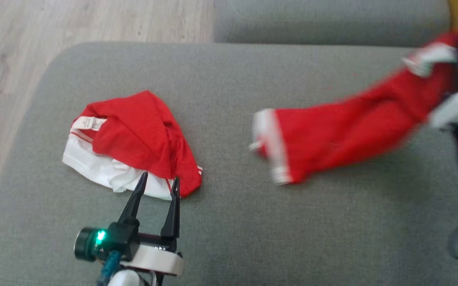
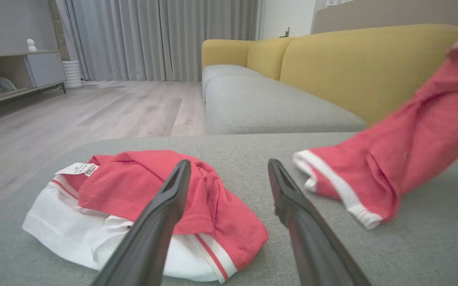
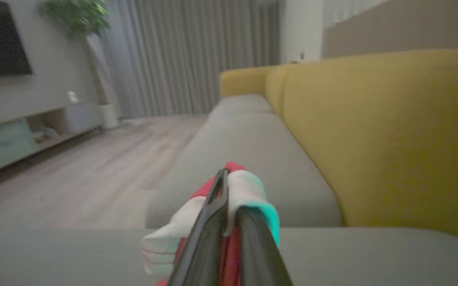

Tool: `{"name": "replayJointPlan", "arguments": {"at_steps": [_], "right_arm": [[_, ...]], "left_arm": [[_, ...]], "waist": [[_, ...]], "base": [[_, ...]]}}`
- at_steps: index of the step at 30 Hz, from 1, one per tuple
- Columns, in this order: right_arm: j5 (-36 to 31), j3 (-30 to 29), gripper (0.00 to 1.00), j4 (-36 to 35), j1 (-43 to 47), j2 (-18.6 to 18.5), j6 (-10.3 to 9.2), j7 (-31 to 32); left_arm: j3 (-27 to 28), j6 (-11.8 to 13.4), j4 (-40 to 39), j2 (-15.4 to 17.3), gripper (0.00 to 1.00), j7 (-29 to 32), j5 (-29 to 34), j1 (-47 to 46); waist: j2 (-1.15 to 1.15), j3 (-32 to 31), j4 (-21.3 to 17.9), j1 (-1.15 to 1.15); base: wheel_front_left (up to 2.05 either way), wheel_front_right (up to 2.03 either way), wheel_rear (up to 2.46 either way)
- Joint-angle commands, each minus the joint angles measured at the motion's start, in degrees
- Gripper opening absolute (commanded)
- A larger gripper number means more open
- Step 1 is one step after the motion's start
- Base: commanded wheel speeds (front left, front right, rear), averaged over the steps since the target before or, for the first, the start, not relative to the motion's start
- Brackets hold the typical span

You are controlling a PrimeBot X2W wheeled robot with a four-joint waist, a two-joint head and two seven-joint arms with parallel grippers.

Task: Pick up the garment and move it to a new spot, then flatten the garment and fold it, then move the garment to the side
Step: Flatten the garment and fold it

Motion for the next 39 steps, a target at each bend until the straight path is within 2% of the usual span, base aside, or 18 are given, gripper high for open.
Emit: {"name": "replayJointPlan", "arguments": {"at_steps": [1,4,7,12,19,26,33,38,39], "right_arm": [[-3.0,-0.8,1.00,0.6,-3.7,-2.0,-0.04,0.1],[-9.0,-5.4,1.00,9.5,-5.9,-4.2,-0.04,0.5],[-14.1,-9.8,1.00,13.9,-8.7,-3.5,-0.04,-2.3],[-18.2,-12.3,1.00,15.5,-10.5,1.7,-0.04,-7.4],[-18.9,-12.2,1.00,13.9,-9.4,7.1,-0.04,-12.1],[-13.3,-4.6,1.00,6.5,-2.7,10.5,-0.04,-14.9],[-0.9,4.8,1.00,-3.4,14.5,10.9,-0.04,-16.3],[3.0,7.3,1.00,-7.8,22.1,10.9,-0.04,-16.6],[2.1,7.8,1.00,-9.2,22.6,10.9,-0.04,-16.6]], "left_arm": [[1.8,-0.3,-1.7,0.3,1.00,-0.4,0.7,-3.5],[1.7,-0.7,-1.6,0.3,1.00,-0.4,1.0,-4.5],[1.3,-0.9,-1.6,0.3,1.00,-0.4,1.2,-5.5],[1.5,-0.7,-1.4,0.2,1.00,-0.4,1.1,-6.0],[1.9,-0.5,-1.4,0.1,1.00,-0.4,1.1,-5.5],[2.0,0.0,-1.5,-0.1,1.00,-0.4,0.7,-4.1],[2.0,0.6,-1.6,-0.2,1.00,-0.4,0.1,-2.2],[2.0,0.6,-1.8,-0.2,1.00,-0.4,0.1,-1.8],[2.1,0.5,-2.0,-0.2,1.00,-0.4,0.2,-1.9]], "waist": [[0.00,1.4,-0.3,0.00],[0.00,2.8,-0.4,0.00],[0.00,3.5,-0.6,0.00],[0.00,3.1,-2.2,0.00],[0.00,0.9,-4.9,0.00],[0.00,-2.0,-7.1,0.00],[0.00,-4.1,-7.6,0.00],[0.00,-4.0,-7.5,0.00],[0.00,-3.7,-7.4,0.00]], "base": [[0.00,0.00,0.00],[0.00,0.00,0.00],[0.00,0.00,0.00],[0.00,0.00,0.00],[0.00,0.00,0.00],[0.00,0.00,0.00],[0.00,0.00,0.00],[0.00,0.00,0.00],[0.00,0.00,0.00]]}}
